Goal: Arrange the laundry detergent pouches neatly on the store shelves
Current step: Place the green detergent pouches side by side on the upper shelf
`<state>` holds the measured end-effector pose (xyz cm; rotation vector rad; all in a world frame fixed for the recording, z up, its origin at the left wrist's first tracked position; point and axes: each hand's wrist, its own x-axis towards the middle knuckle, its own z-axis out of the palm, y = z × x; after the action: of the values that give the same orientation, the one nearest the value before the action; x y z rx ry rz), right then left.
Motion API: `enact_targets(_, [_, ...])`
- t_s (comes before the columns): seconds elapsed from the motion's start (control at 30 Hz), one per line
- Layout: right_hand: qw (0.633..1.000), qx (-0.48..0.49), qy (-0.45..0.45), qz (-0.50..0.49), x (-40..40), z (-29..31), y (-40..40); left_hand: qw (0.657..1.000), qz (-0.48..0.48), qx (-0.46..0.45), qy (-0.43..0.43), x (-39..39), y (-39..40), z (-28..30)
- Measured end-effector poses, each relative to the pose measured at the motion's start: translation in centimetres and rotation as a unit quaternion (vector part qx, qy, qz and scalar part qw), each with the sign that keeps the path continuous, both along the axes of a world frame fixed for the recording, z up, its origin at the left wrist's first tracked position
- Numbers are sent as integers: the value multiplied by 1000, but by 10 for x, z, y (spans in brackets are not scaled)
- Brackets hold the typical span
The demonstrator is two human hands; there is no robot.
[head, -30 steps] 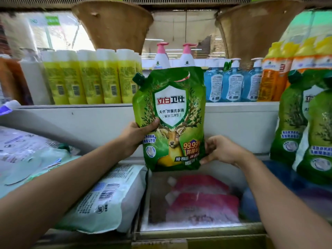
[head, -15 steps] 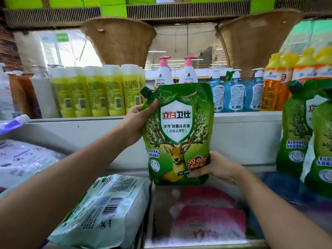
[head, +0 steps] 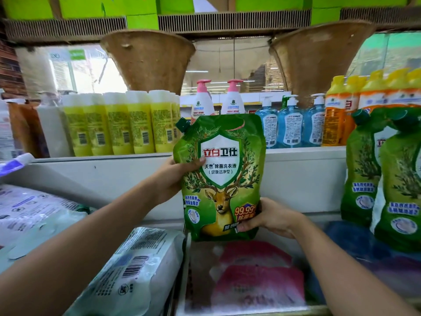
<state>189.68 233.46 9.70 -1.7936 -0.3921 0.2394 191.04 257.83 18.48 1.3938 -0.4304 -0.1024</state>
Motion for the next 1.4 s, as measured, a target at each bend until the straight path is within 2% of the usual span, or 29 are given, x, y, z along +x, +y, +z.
enact_targets(0.27, [997,28,-19,-71,-17,4,-33,1000,3,-28,3,-1,-43,5])
enact_targets(0.57, [970,63,-62,-226,-32,-1,-115,999,-15,-42,-8,12,-144,2])
enact_targets(0.73, [965,53,-50,-254,-32,-3,-142,998,-34,-49,7,18,-173,0])
enact_targets(0.97, [953,78,-42,-288,-26,-10,-145,999,0,-38,12,25,-180,-1])
enact_targets(1.17, [949,103,-23,-298,-29,-9,-142,998,59,-1,-21,20,-174,-1])
enact_targets(1.4, [932,70,-27,-355,-37,0,-114,997,67,42,-5,2,-139,-5])
